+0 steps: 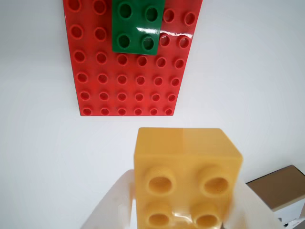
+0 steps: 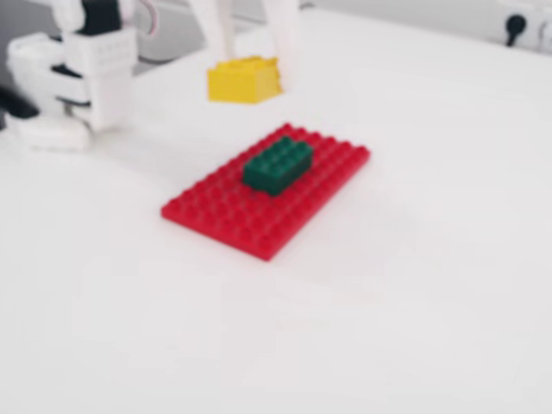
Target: Put yellow lego brick onto the green one
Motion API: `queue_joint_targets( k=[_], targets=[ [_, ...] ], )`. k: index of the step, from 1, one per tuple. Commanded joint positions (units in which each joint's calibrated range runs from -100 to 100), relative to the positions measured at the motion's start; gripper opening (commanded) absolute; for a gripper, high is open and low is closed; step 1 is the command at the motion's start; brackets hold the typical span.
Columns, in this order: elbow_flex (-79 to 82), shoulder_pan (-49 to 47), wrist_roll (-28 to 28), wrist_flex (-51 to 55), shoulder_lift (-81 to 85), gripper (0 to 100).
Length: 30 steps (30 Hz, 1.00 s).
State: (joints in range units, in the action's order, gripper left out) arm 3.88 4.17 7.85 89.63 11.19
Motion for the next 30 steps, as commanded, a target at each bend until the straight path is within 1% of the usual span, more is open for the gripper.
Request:
queue_joint_targets(
  k=[1,6,12,16,25,30],
  targets=[
    [6.8,-2.4,-3.4,-4.7,10.6,17],
    [19.3,-6.7,-6.8,-10.3,17.8,17],
    [29.6,-9.3,-8.4,-14.6,20.2,17],
    [32.7,-12.2,-8.8,-14.9,20.2,17],
    [37.9,-16.1,-8.9,-21.8,20.3,17],
    [38.6,-16.0,-13.5,-24.2,20.2,18]
  ],
)
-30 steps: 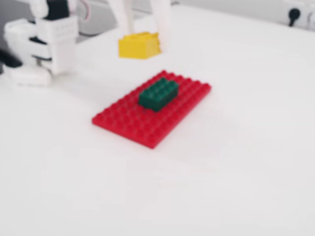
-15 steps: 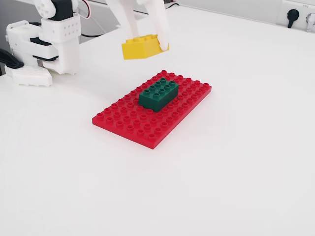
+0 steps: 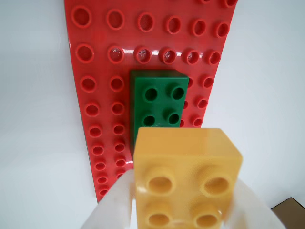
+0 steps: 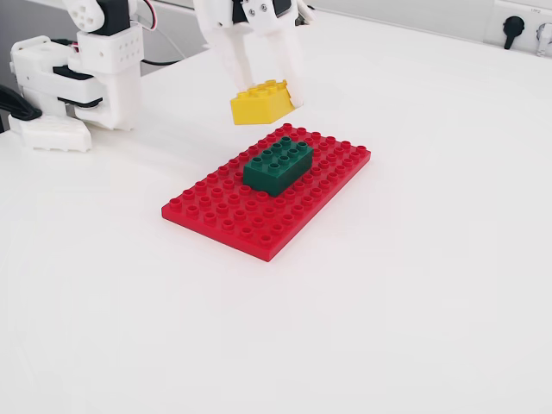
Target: Put yellow lego brick onto the green one
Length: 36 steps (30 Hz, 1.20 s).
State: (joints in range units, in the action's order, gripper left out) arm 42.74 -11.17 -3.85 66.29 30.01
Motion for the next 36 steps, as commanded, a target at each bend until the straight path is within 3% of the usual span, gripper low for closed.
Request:
queue_joint_targets(
  k=[1,15,36],
  targets=[
    [0.0,-0.7,-2.3,-1.0,1.4,18],
    [0.0,-0.3,-3.9,-1.2,0.9,18],
    [7.2,3.2,-1.2,-6.6,0.9,17]
  ],
)
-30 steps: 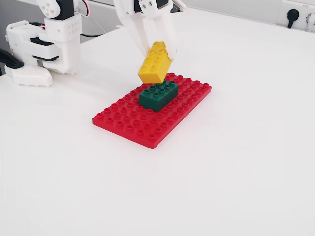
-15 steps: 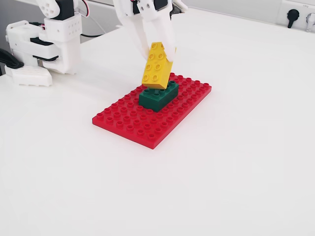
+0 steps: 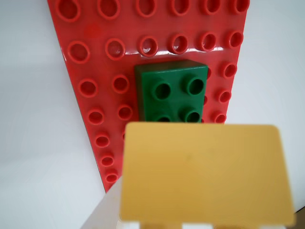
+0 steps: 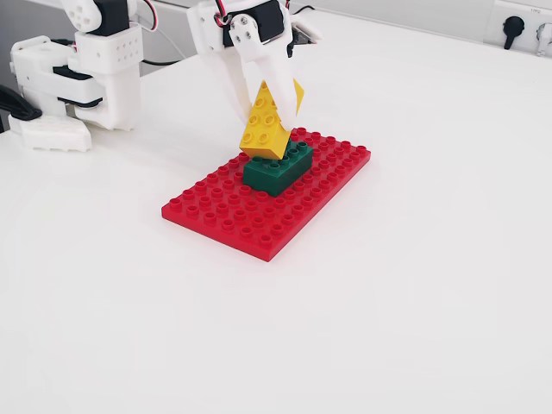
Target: Put yellow lego brick onto the green one
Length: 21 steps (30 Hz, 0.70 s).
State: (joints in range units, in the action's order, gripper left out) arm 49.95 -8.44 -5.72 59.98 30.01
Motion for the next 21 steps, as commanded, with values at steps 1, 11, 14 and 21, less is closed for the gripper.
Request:
queue_joint_targets(
  k=[1,11,14,21],
  targets=[
    [0.0,0.5,0.7,-0.2,1.1,17],
    [-0.2,0.5,0.7,0.1,0.8,8],
    [-0.1,0.5,0.7,0.1,0.7,8],
    [-1.6,0.5,2.2,0.8,1.4,8]
  ],
)
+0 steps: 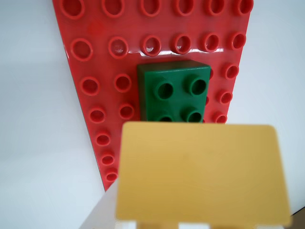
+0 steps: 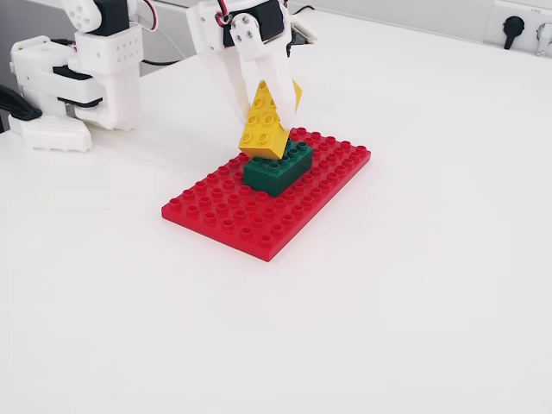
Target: Put yellow lego brick onto the green one
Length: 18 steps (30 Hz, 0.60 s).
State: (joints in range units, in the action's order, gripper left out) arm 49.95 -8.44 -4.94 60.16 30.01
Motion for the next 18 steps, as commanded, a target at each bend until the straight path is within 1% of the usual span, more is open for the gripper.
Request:
queue_joint_targets(
  k=[1,5,11,14,18],
  targets=[
    [-2.5,0.5,2.2,1.8,1.2,8],
    [-6.7,1.1,2.8,7.2,0.6,8],
    [-10.6,2.5,2.9,11.1,0.7,8],
    [-11.4,3.3,3.0,11.5,0.6,8],
    [-11.4,4.7,5.0,10.5,0.6,8]
  ],
)
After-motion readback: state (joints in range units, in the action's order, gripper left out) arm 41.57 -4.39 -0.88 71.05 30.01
